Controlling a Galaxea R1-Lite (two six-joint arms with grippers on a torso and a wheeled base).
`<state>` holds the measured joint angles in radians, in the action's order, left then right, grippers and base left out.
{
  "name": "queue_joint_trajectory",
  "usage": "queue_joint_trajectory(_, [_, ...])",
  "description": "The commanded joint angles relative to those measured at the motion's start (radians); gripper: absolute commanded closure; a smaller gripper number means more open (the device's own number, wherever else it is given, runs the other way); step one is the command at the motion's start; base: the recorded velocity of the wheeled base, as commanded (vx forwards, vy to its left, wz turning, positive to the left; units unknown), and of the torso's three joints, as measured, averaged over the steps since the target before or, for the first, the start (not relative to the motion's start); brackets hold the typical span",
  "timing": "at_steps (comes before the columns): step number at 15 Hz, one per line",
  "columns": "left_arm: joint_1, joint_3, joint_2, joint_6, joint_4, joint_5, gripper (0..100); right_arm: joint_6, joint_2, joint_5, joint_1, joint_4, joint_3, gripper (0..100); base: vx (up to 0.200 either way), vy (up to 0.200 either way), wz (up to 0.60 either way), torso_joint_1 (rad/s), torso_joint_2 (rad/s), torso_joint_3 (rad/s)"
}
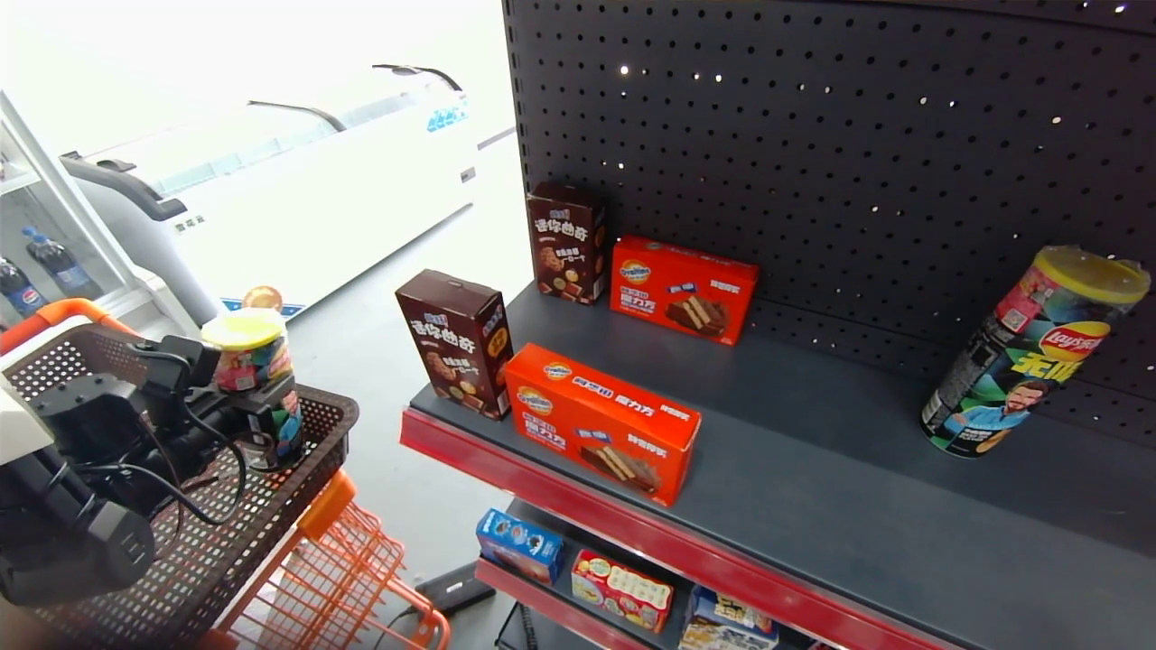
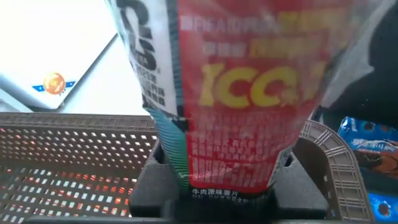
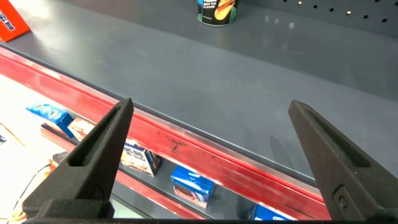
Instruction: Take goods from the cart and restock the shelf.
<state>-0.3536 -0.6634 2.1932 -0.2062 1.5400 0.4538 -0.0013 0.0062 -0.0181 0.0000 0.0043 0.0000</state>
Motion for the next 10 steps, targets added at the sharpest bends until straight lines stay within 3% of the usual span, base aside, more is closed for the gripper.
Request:
queue_joint_trajectory(1, [0.010, -0.018, -0.112, 0.002, -0.018, -0.041, 100, 0.000, 0.001, 0.000, 0.000, 0.000, 0.000, 0, 0.000, 0.000, 0.00, 0.000, 0.00, 0.000])
queue_joint_trajectory(3, [0.048, -0.035, -0.227, 0.002, -0.118, -0.130, 100, 0.000, 0.001, 0.000, 0.000, 0.000, 0.000, 0, 0.000, 0.000, 0.00, 0.000, 0.00, 0.000])
queue_joint_trajectory(5, [0.078, -0.048, -0.325, 0.002, -0.207, -0.139, 100, 0.000, 0.001, 0.000, 0.000, 0.000, 0.000, 0, 0.000, 0.000, 0.00, 0.000, 0.00, 0.000])
queue_joint_trajectory(7, [0.102, -0.045, -0.380, 0.007, -0.236, -0.141, 100, 0.000, 0.001, 0.000, 0.002, 0.000, 0.000, 0, 0.000, 0.000, 0.00, 0.000, 0.00, 0.000])
queue_joint_trajectory(10, [0.197, 0.013, -0.564, 0.014, -0.382, -0.195, 100, 0.000, 0.001, 0.000, 0.000, 0.000, 0.000, 0, 0.000, 0.000, 0.00, 0.000, 0.00, 0.000])
